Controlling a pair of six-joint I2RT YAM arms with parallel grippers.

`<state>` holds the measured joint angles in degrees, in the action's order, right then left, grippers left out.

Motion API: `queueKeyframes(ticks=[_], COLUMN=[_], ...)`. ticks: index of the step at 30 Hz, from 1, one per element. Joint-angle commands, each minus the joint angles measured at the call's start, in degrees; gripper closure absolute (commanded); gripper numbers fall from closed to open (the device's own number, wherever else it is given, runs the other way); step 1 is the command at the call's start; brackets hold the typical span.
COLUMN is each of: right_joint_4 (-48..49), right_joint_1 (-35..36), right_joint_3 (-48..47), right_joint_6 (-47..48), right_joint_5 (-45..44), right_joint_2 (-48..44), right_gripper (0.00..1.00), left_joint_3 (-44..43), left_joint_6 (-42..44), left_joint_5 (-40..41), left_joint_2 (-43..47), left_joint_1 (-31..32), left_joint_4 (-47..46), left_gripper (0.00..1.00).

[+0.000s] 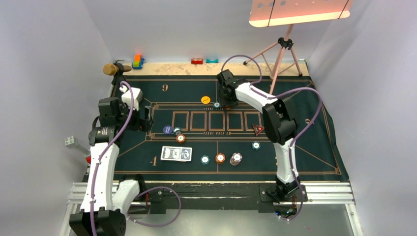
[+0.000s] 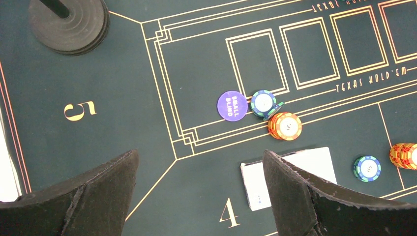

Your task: Distribute texas hold em gaming equipment

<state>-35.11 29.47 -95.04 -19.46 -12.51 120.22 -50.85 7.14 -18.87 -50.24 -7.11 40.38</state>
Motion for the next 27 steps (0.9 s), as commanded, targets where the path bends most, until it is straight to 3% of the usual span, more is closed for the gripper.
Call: queueKeyframes(ticks=[1, 3, 7, 16, 21, 27], right_joint_4=[0.56, 0.92, 0.28, 0.57, -0.35, 0.68], right_joint_1=[-0.95, -1.29, -1.5, -1.48, -1.38, 2.25], right_joint_3=[-4.13, -4.54, -5.77, -4.81, -4.53, 4.54], right_joint_6=[-1.04, -1.1, -1.29, -0.35, -0.72, -1.84], right_joint_5=[-0.96, -0.68, 0.28, 1.12, 1.04, 0.4], right_joint_2=[1.5, 2.91, 4.88, 3.64, -0.05, -12.13], right_gripper=[0.88, 0.86, 0.72, 0.28, 0.23, 0.22], left_joint_3=[-0.06, -0.09, -0.04, 0.09, 0.18, 0.21], left_joint_6=[1.23, 1.26, 1.21, 1.35, 1.22, 1.27], left_joint_5=[-0.65, -0.72, -0.71, -1.09, -1.33, -1.6], left_joint_2=[0.42, 0.49, 0.48, 0.51, 0.88, 1.19], left_joint_1=[-0.53, -0.55, -0.56, -0.56, -0.5, -0.51], left_joint_4=[-0.95, -1.07, -1.01, -1.07, -0.92, -0.92], left_gripper=[0.0, 0.0, 0.0, 0.0, 0.0, 0.0])
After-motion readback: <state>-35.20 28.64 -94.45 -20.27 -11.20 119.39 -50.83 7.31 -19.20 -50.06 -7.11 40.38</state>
